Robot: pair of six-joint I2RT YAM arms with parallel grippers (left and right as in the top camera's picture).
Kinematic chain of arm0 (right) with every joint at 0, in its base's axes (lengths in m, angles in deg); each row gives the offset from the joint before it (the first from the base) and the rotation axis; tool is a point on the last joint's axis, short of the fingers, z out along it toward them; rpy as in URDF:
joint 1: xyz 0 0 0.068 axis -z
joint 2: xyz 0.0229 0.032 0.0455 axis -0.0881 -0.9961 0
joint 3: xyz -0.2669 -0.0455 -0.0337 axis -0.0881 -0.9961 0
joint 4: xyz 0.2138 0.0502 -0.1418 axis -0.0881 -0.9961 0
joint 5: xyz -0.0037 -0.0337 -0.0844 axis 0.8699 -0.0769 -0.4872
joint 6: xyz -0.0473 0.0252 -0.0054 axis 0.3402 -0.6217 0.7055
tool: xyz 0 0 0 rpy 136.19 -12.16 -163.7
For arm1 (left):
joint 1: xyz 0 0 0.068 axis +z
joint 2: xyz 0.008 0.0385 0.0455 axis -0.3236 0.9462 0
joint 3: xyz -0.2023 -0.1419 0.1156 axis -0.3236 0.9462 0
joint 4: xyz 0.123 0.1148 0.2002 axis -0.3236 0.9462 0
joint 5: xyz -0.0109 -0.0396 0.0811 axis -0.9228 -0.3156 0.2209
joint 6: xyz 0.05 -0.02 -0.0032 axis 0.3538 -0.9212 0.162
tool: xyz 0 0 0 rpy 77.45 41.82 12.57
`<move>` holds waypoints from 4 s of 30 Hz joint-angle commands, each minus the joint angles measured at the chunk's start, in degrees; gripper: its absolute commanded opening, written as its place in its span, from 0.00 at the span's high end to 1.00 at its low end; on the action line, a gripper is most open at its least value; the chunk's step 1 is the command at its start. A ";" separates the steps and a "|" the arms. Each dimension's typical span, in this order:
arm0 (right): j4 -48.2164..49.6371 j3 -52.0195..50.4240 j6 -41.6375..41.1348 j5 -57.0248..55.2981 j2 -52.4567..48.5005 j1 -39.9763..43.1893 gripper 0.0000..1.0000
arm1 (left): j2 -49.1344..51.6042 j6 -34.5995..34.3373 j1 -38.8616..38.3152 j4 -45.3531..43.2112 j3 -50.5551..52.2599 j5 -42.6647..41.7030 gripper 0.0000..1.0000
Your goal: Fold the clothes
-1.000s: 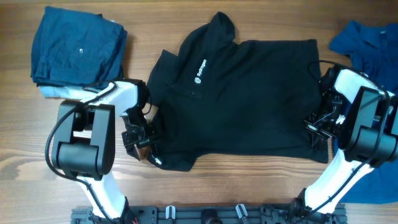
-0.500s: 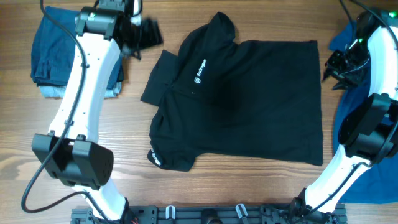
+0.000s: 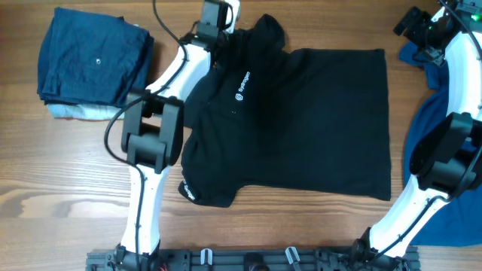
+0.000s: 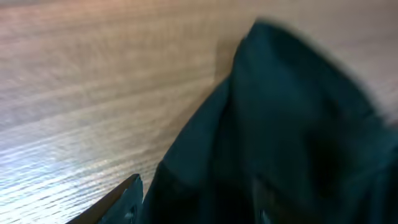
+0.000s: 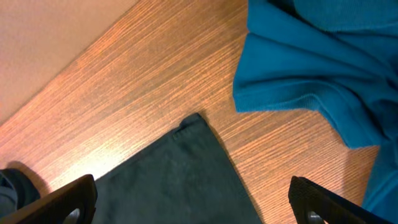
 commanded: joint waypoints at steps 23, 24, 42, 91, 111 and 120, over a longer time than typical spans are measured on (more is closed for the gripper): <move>0.61 0.85 -0.07 0.48 -0.44 0.22 0.01 | 3.23 3.91 4.20 1.77 -0.07 13.40 0.89; 0.61 0.85 -0.04 0.48 -0.44 0.22 0.01 | 3.26 1.01 5.51 3.04 -0.07 13.38 0.89; 0.61 0.83 -0.04 0.48 -0.44 0.22 0.00 | -14.49 -12.59 4.70 6.67 -3.98 -3.15 0.27; 0.61 0.81 -0.04 0.48 -0.44 0.13 0.00 | 5.35 -8.70 0.85 3.63 -9.57 19.82 0.87; 0.63 0.81 -0.04 0.48 -0.44 0.13 0.00 | -26.86 -21.35 2.23 61.59 -9.77 12.22 0.33; 2.08 0.81 -8.00 0.50 -0.44 0.13 0.00 | -51.28 -28.50 -4.02 78.23 -8.33 12.33 0.20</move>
